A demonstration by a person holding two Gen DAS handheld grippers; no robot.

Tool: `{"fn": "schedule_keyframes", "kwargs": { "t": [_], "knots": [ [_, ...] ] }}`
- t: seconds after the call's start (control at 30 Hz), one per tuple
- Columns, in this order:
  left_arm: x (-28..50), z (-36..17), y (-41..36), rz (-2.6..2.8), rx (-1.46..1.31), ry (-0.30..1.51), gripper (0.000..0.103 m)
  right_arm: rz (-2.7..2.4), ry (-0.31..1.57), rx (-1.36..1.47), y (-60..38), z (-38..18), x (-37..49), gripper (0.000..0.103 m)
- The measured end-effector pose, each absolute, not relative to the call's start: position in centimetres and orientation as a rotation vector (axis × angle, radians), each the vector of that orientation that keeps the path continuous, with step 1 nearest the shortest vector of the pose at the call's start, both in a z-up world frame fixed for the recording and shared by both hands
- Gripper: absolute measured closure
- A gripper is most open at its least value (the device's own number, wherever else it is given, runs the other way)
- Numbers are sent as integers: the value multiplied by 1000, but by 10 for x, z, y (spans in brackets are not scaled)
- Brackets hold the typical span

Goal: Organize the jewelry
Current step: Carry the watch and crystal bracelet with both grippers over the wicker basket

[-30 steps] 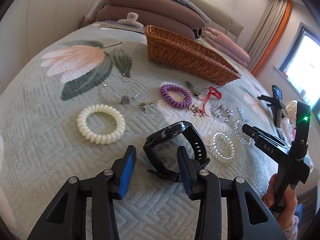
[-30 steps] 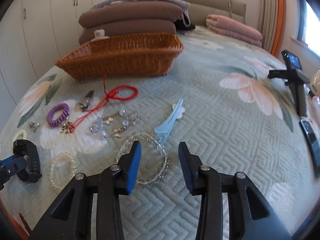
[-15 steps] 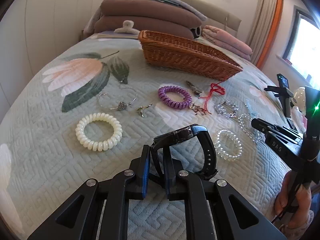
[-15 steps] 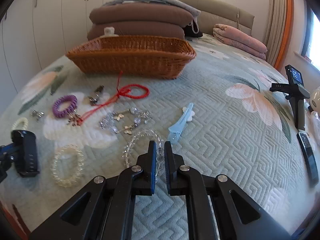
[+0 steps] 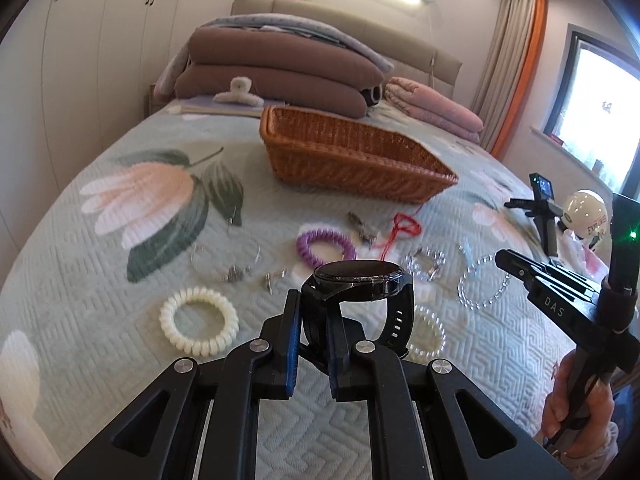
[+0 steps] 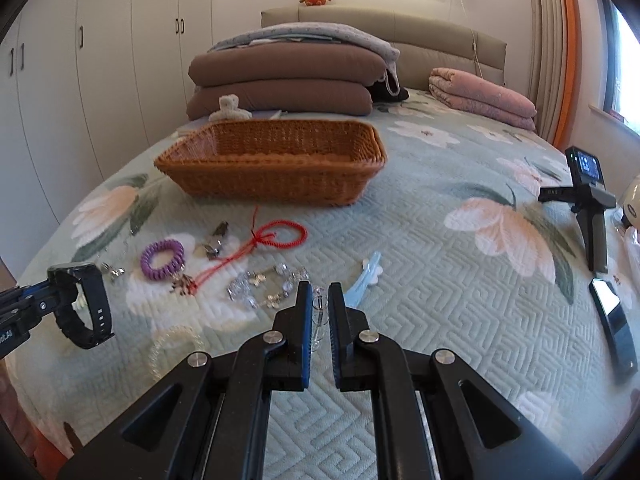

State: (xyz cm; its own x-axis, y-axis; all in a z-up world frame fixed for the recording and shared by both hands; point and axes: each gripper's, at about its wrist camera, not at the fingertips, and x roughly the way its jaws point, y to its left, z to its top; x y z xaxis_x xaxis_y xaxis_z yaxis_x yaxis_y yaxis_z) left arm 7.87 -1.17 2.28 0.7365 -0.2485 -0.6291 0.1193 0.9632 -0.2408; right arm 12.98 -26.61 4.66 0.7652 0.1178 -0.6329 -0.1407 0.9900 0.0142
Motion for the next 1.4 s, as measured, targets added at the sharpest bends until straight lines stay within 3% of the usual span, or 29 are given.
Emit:
{"fn": "schedule_keyframes", "kwargs": {
  "t": [0.37,0.63,0.97,1.4],
  "knots": [
    [144,87,-10,-272,-197,585,92,165,559,-53,-249,113,161,93],
    [215,111,-16,-262,-202,507,92,221,466,30,-237,153,233,93],
    [322,59,-23,-233,-256,661,92,270,629,91,-224,96,340,93],
    [355,19,-42,-225,-185,794,92,240,758,138,-242,44,370,93]
  ]
}}
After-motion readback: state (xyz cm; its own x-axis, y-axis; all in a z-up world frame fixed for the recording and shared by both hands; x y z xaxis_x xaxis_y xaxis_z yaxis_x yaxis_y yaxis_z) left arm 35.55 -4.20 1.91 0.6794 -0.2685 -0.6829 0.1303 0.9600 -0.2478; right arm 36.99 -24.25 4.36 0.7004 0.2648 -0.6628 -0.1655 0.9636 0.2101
